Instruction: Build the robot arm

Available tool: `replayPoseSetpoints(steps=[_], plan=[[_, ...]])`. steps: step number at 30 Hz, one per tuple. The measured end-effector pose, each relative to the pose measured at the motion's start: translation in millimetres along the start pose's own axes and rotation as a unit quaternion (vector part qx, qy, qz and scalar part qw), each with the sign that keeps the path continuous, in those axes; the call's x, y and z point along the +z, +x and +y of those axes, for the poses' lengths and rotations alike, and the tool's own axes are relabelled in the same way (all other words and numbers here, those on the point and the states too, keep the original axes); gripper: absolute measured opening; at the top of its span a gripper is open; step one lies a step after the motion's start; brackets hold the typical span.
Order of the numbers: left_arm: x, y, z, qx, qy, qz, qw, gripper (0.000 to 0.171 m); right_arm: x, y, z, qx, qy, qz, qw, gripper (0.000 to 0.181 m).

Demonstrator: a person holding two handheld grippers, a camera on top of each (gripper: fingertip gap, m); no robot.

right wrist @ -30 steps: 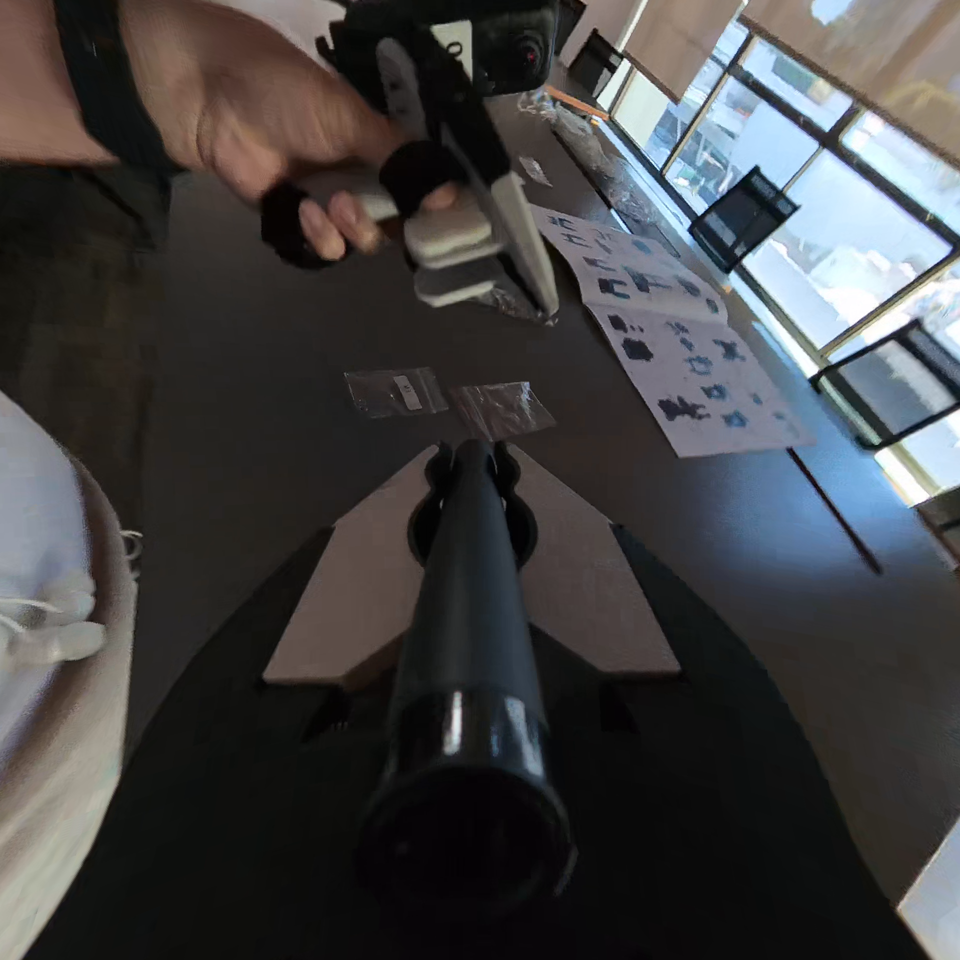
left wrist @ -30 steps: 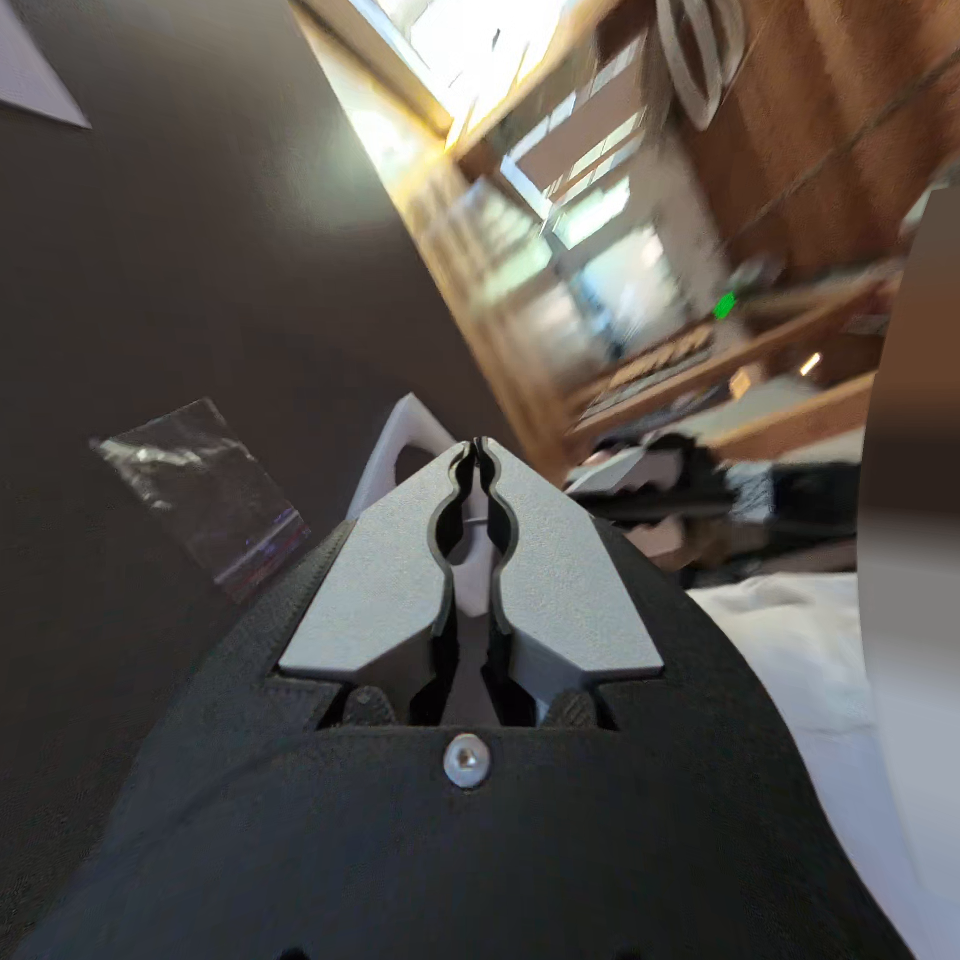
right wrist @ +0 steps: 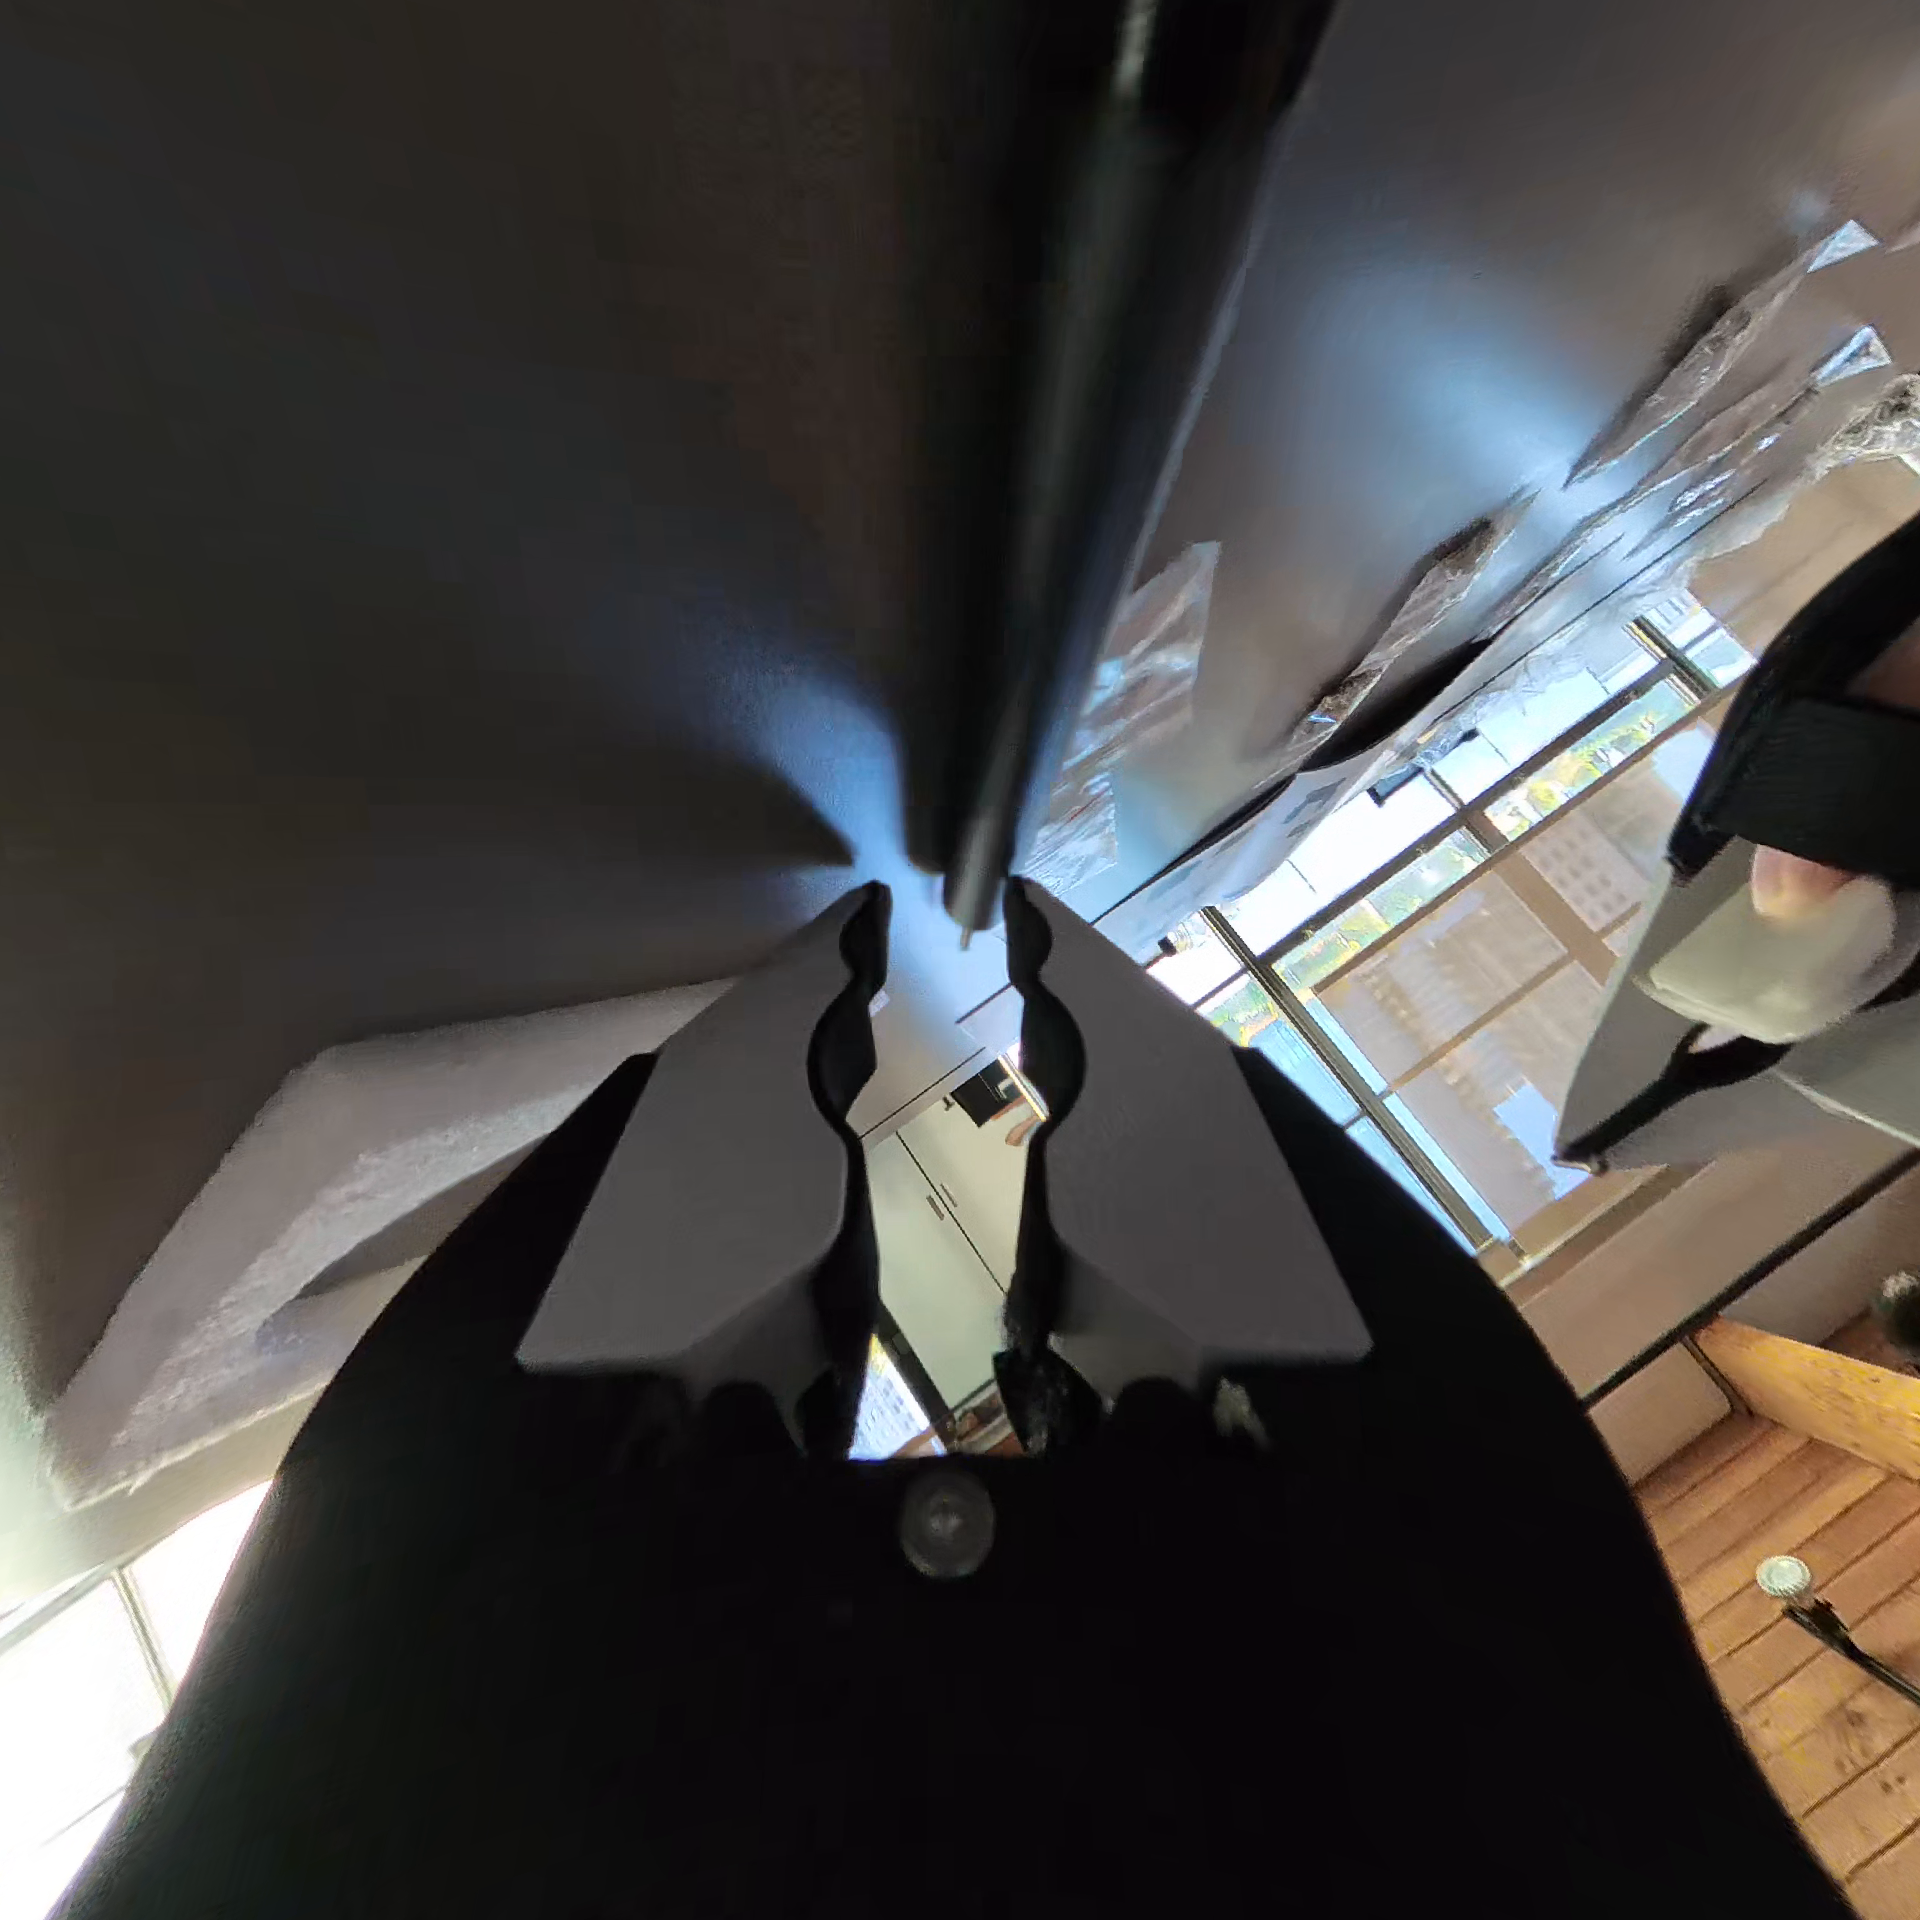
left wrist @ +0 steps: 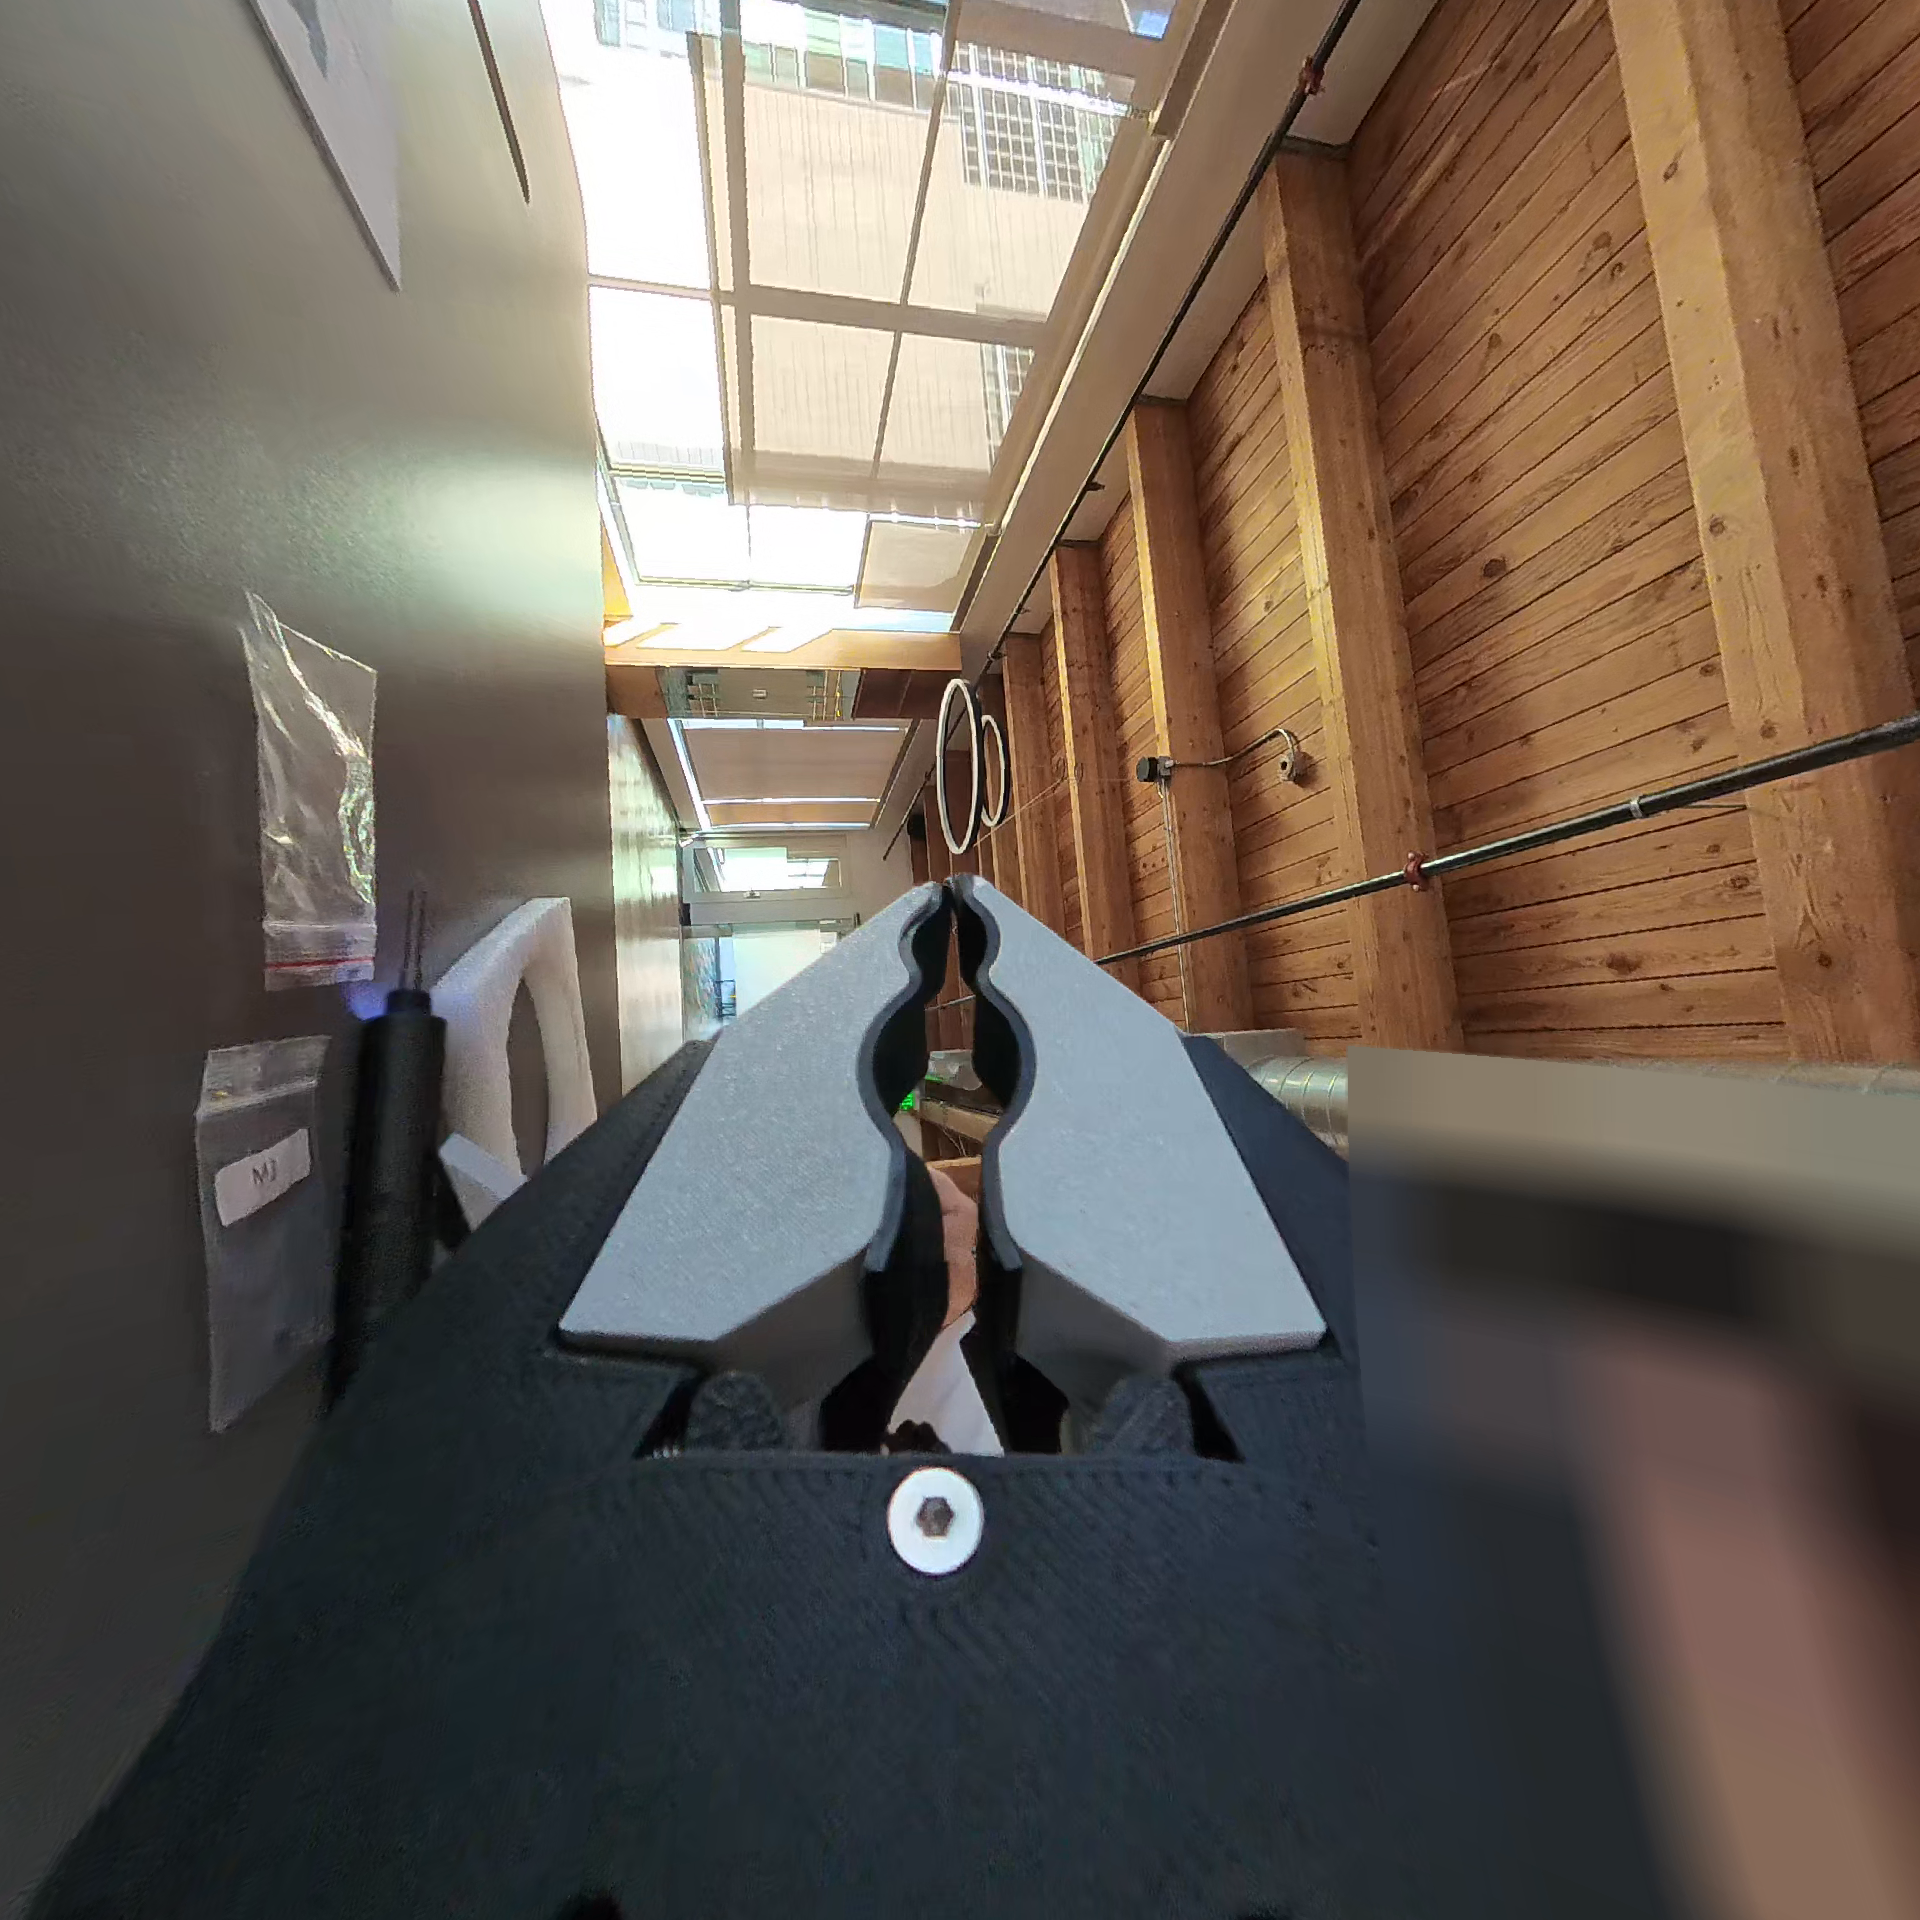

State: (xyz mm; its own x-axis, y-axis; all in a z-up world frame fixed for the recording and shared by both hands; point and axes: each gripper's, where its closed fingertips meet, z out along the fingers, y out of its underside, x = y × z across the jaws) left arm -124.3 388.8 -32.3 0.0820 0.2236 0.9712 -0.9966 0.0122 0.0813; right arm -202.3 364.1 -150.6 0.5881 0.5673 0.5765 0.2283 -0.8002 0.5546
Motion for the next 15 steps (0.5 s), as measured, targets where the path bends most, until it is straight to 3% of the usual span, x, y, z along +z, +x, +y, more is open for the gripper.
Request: replayPoseSetpoints(steps=[6,11,13,15], plan=[[-6,2,-1,0.004,0.0,0.011,1.0,0.0,2,-5,-2,0.026,0.037,-0.008,0.999,0.011],[-10,-6,-5,0.022,0.006,0.0,1.0,0.0,-1,-11,10,0.17,0.072,-0.041,0.982,0.014],[-16,-10,-6,0.034,0.004,-0.002,0.999,0.0,-11,-12,23,0.268,0.098,-0.034,0.958,0.014],[-24,-12,-4,0.046,-0.001,-0.002,0.999,0.0,-24,-19,47,0.419,0.142,-0.038,0.896,0.013]])
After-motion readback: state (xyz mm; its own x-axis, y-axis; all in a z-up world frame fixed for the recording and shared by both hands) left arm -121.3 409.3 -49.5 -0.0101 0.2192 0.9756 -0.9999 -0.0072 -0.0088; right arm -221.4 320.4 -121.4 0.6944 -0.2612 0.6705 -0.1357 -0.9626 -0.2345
